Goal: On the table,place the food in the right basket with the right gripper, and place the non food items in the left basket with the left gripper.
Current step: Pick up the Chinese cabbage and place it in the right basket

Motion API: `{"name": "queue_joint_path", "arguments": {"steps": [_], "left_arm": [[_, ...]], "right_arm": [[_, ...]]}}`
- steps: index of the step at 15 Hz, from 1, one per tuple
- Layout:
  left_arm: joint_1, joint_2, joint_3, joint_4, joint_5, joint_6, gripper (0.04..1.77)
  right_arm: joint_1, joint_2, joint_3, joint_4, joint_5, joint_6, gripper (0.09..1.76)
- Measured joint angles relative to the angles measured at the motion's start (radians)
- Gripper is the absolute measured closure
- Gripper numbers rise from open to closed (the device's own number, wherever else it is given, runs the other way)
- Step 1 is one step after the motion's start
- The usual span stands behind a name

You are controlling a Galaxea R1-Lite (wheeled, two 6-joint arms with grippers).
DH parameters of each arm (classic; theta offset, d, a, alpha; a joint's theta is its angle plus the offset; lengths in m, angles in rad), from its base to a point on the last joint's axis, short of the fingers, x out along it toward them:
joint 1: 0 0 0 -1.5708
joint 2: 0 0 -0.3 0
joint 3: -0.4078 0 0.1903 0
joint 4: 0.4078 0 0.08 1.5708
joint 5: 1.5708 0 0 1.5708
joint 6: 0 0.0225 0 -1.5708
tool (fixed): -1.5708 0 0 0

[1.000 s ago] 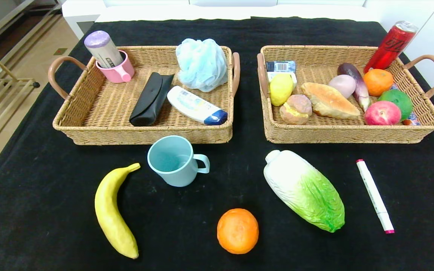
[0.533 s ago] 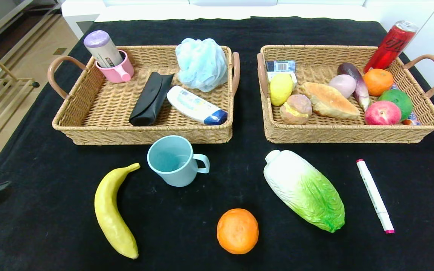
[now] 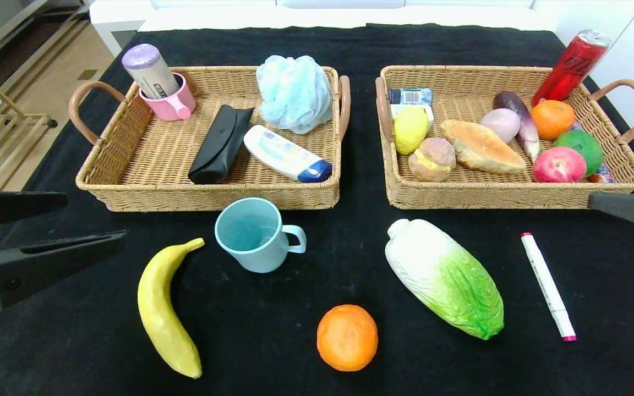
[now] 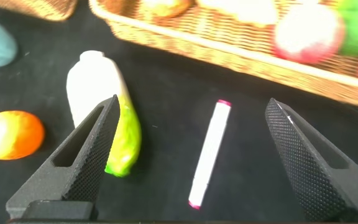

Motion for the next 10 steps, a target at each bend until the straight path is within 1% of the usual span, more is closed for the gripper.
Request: {"name": "queue_joint_path", "arguments": {"steps": [5, 7, 10], "left_arm": [[-0.122, 0.082, -0.054, -0.001, 0.009, 0.002, 0.09], [-0.170, 0.114, -0.073, -0.006, 0.013, 0.027, 0.09], [-0.212, 0.147, -0.084, -0.009, 0.034, 0.046, 0.09]], "right_arm": [[0.099, 0.110, -0.116, 0.090, -0.001, 0.002, 0.14], [0.126, 0.142, -0.151, 0.115, -0.005, 0.001, 0.14], [0.152, 0.177, -0.200, 0.181, -0.021, -0.002, 0.14]]}}
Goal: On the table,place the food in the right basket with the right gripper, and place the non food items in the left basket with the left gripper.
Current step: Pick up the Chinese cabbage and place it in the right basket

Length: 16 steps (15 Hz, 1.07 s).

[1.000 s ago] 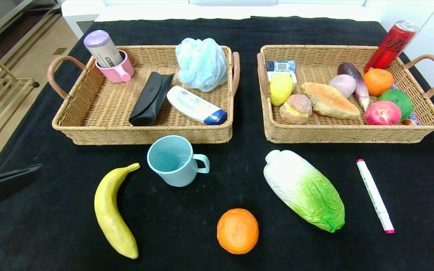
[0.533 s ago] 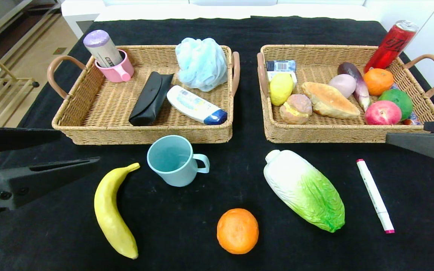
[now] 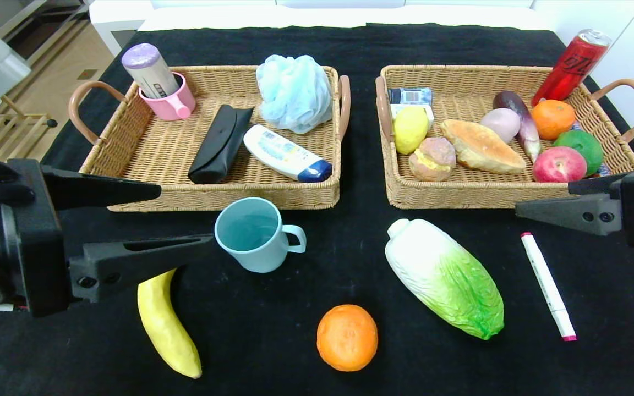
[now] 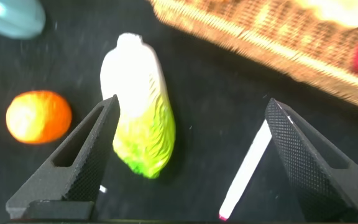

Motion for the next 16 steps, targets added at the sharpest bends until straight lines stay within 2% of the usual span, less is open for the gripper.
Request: {"name": "queue_joint_path", "arguments": {"steps": [6, 16], "left_arm": [[-0.014, 0.020, -0.002, -0.004, 0.015, 0.000, 0.09], [-0.016, -0.002, -0.001, -0.006, 0.022, -0.003, 0.09]], "right_arm": [[0.047, 0.101, -0.145, 0.197, -0.034, -0.005, 0.14], [0.274, 0.281, -0.242, 0.217, -0.264, 0.000, 0.14]]}}
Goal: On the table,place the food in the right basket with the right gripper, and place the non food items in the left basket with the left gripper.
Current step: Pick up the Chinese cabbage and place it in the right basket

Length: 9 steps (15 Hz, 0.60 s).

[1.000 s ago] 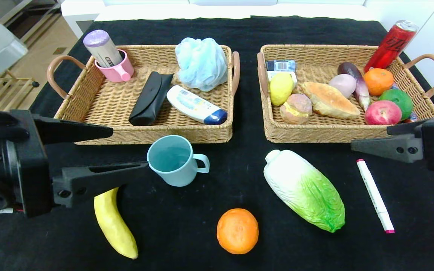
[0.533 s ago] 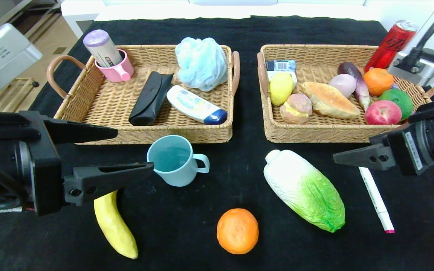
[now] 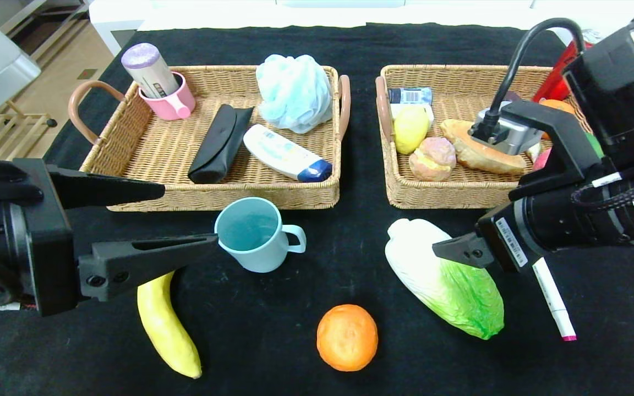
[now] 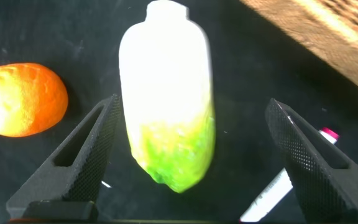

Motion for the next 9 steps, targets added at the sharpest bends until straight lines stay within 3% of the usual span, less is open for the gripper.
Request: {"name": "queue_joint_path", "arguments": {"steps": [9], "left_arm": [[0.000, -0.022, 0.001, 0.003, -0.003, 0.000, 0.09]], "right_arm": [[0.068, 0.076, 0.000, 0.000, -0.122, 0.006, 0.14]]}}
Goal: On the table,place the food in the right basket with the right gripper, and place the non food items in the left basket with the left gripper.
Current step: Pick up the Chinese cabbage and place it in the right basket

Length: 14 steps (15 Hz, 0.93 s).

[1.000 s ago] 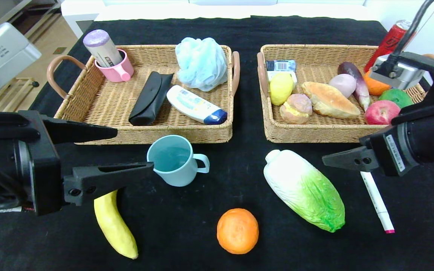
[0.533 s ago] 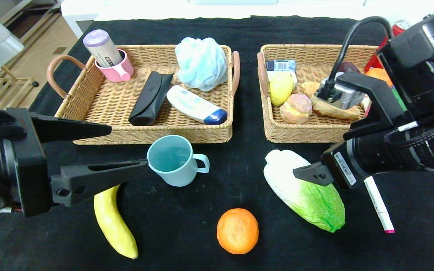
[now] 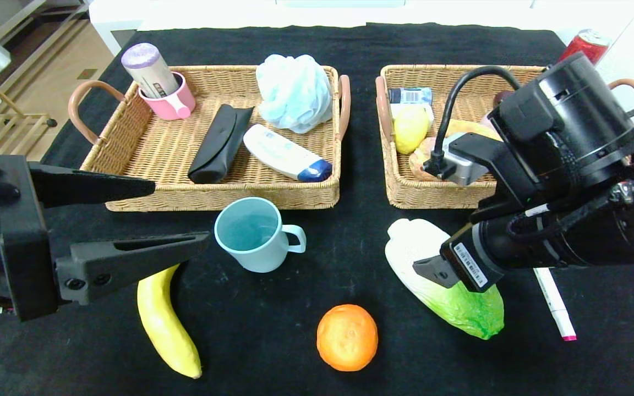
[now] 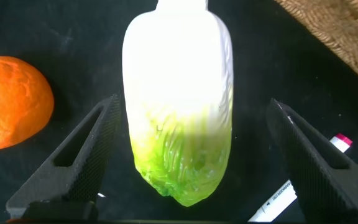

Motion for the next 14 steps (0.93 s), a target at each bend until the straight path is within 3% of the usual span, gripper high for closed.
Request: {"name": "queue_joint_path", "arguments": {"steps": [14], "left_arm": [[-0.001, 0.001, 0.000, 0.006, -0.006, 0.000, 0.09]], "right_arm": [[0.003, 0.076, 0.023, 0.000, 0.000, 0.019, 0.14]]}}
